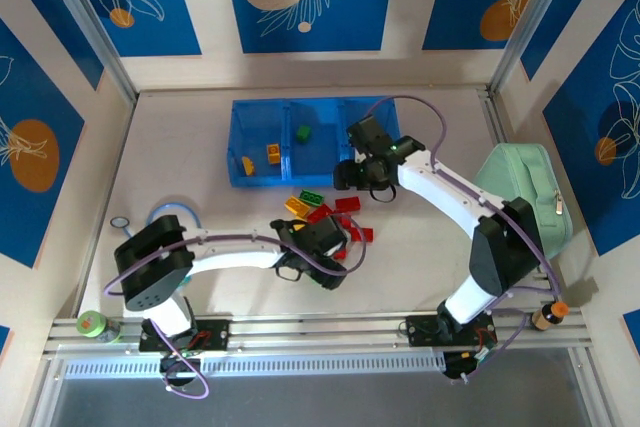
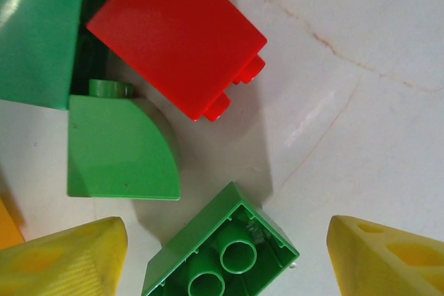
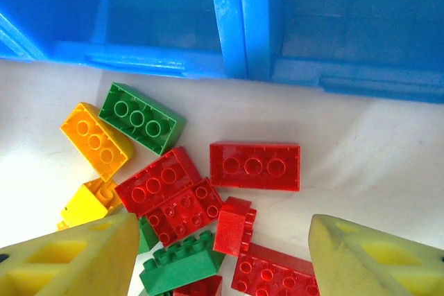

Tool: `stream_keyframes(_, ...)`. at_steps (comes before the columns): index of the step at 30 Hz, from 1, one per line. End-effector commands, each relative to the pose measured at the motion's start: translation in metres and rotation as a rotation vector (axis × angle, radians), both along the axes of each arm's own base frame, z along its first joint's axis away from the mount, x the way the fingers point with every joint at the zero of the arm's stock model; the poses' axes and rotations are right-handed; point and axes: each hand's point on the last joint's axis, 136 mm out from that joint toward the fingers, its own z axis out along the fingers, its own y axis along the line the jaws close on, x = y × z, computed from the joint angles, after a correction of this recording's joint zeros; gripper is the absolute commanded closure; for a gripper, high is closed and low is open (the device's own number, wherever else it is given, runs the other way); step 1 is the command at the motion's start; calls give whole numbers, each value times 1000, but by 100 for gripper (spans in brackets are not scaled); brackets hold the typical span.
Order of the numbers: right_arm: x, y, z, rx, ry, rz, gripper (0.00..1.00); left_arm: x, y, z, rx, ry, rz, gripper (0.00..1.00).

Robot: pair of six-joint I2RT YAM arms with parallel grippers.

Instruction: Sort the legos into containers by color

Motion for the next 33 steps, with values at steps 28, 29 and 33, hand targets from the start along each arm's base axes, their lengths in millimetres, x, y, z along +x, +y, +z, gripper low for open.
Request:
stream_keyframes(28,-41,-55,2,98,-16,-139,34,-8,13,-14,146,-1,-95,62)
stream_keyframes(29,-42,-57,3,100,-18,-142,35,-7,14,-13,145,-6,-94,62)
stream_keyframes(33,-45,-59,5,109,-27,-146,35,-3,12,1,122,-36,-93,63)
